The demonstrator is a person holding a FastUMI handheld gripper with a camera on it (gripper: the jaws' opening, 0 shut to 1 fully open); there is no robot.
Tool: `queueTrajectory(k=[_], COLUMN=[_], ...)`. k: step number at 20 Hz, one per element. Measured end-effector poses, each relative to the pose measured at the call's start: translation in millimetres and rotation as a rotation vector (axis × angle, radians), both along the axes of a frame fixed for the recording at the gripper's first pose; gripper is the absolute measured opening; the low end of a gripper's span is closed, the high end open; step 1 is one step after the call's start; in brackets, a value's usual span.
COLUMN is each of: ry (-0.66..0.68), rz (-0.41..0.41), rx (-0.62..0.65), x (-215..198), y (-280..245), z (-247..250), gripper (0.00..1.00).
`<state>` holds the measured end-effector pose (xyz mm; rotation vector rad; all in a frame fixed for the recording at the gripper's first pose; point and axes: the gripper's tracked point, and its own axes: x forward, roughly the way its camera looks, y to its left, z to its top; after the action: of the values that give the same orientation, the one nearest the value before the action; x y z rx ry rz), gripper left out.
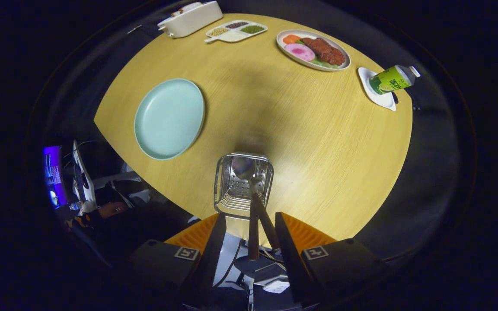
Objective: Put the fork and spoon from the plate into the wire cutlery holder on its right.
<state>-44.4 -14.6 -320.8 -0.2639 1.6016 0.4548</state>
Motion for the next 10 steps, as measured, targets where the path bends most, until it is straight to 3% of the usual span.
queueTrajectory(k=[3,5,10], ry=[-0.194,-0.355,-0.718], rz=[-0.121,-0.175,-0.336], rx=[0.112,0.165,0.221], x=[18.6,30.0,46.5], y=[5.2,2.3,-9.6], z=[19.2,37.7,98.7], gripper=[0.93,1.0,1.0])
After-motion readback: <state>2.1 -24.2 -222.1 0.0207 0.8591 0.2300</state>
